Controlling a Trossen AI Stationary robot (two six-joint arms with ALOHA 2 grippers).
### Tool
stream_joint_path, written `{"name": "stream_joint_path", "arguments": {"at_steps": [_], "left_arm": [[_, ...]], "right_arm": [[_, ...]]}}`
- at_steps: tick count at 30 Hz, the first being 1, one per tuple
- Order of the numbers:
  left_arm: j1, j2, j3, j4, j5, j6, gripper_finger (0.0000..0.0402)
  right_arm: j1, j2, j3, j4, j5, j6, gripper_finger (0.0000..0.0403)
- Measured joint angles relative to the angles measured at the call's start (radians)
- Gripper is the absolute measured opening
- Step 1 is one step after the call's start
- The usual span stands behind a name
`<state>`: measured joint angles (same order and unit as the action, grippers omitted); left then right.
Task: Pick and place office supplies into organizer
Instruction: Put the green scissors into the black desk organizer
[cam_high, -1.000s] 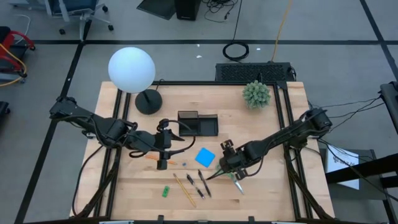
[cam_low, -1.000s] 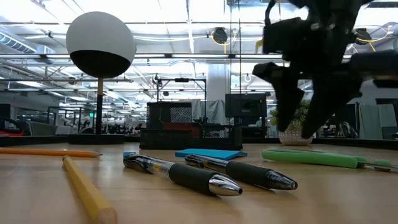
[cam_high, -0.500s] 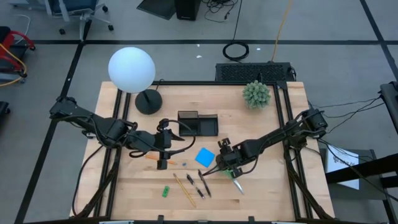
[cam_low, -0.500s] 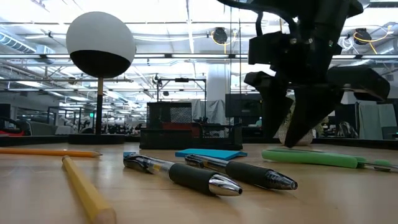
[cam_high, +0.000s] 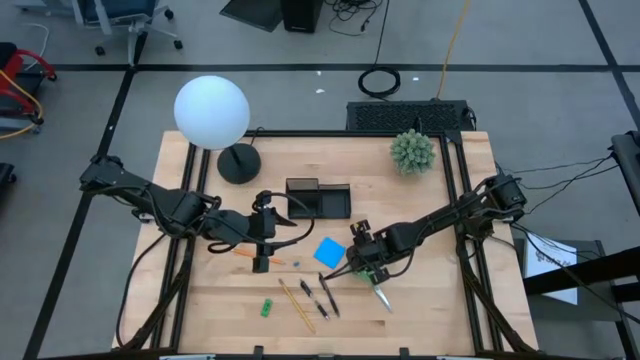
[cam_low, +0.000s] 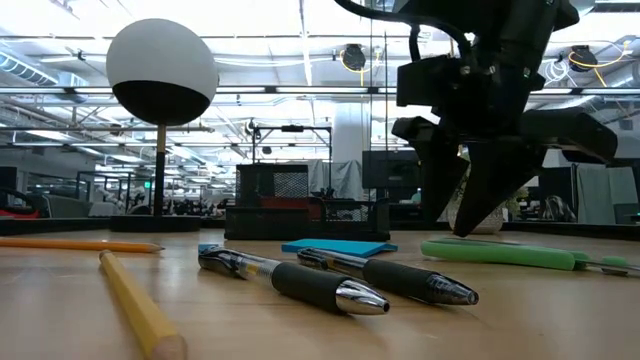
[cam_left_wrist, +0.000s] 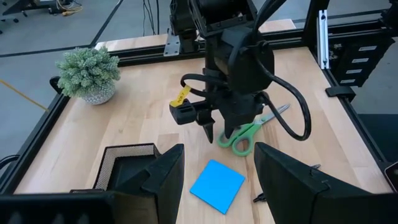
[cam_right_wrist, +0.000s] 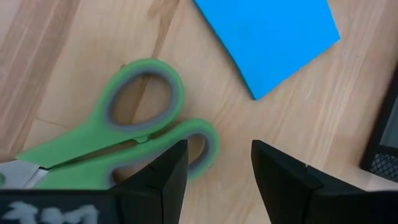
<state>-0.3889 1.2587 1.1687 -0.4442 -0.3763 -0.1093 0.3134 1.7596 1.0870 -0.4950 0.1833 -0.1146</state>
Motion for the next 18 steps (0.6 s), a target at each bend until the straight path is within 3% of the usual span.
{"name": "stream_joint_path", "arguments": {"at_steps": [18], "left_arm": [[0.0,0.0,0.0,0.0,0.0,0.0,0.0195]], "right_arm": [[0.0,0.06,0.001,0.002,-0.004,0.018,0.0169]]}}
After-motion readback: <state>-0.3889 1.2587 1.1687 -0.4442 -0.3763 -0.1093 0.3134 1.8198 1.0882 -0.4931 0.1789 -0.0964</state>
